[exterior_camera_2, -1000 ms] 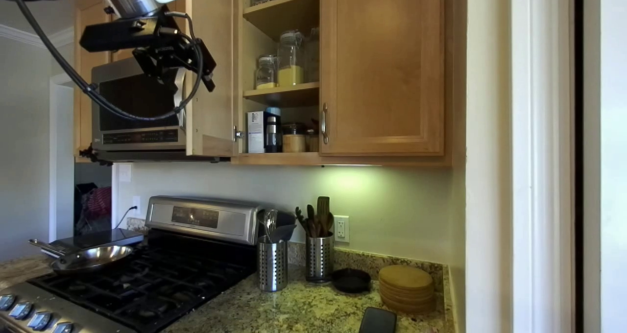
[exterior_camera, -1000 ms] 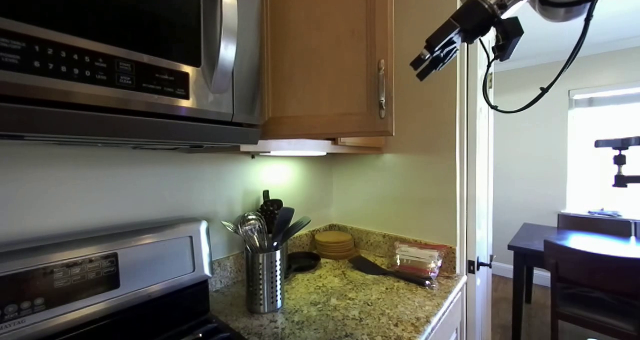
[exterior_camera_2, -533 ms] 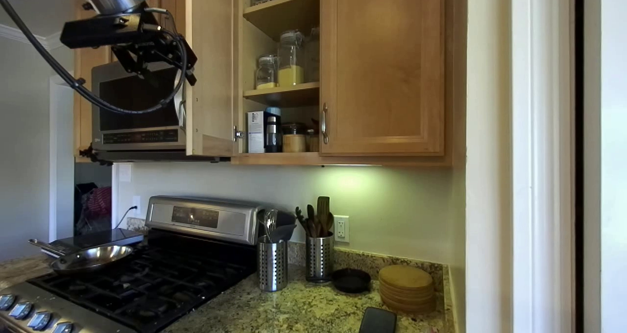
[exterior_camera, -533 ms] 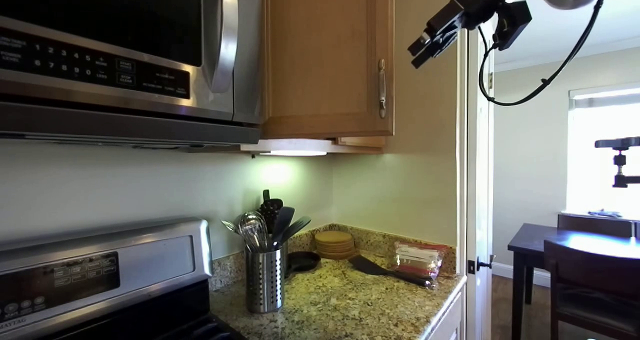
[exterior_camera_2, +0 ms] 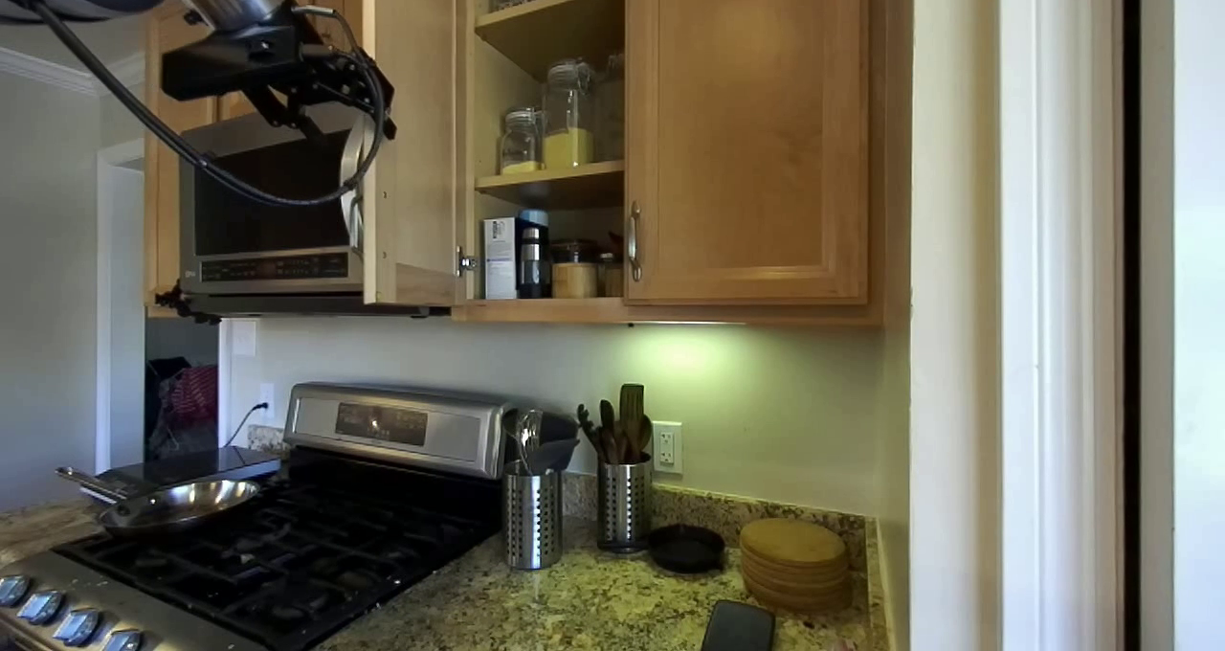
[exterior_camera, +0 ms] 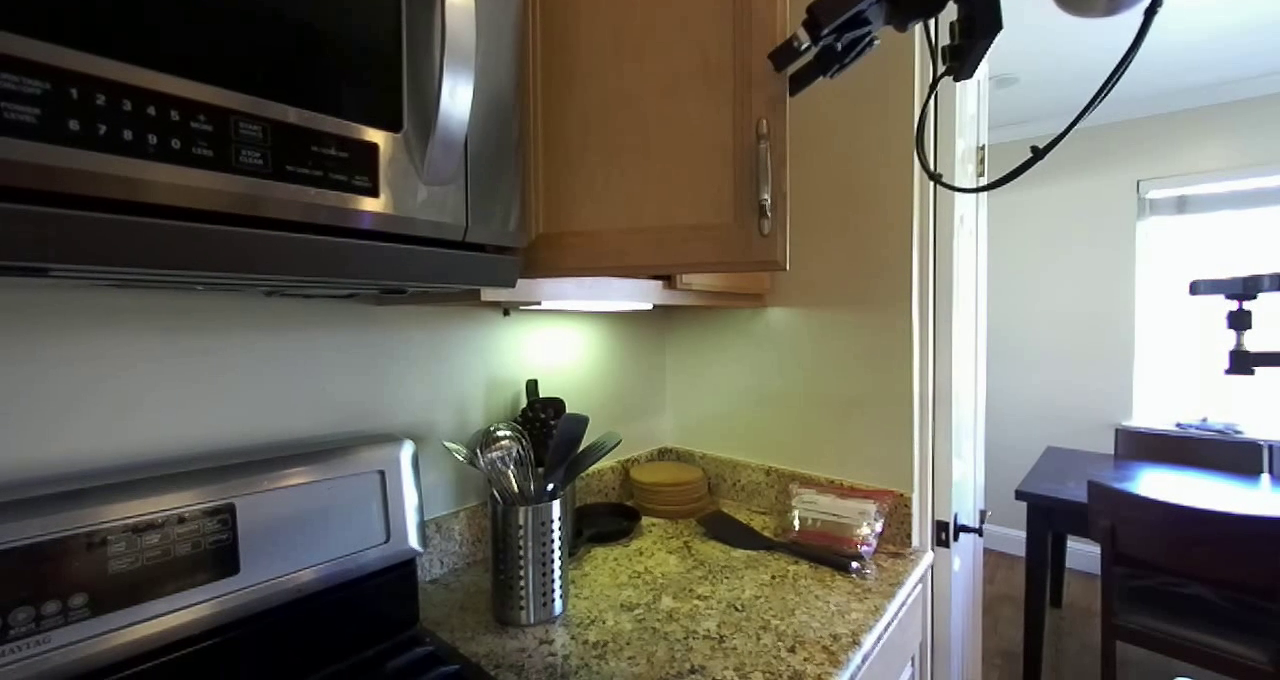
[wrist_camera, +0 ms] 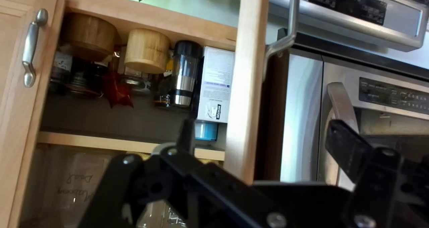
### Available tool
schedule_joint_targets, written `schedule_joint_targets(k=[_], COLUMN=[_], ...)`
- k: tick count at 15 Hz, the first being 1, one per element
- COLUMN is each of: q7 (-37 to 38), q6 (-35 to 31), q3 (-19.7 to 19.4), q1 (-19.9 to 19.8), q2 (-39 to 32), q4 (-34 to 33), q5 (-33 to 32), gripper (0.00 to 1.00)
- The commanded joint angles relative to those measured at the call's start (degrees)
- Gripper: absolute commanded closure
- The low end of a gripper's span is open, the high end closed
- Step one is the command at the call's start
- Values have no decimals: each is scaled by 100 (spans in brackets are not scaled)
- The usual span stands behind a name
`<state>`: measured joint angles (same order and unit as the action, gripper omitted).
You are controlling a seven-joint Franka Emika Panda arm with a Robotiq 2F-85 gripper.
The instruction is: Close the open upper cabinet
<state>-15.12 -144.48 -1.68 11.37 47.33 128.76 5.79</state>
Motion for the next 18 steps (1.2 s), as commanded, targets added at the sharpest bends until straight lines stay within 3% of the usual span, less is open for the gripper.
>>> schedule_joint_targets(k=[1,18], q7=[34,418], q6=[-600,-925], q3=[24,137], q1=[-77,-1128], q2=[-399,-911], q4=[-148,-334], q5=[-196,-1193], gripper=[0,0])
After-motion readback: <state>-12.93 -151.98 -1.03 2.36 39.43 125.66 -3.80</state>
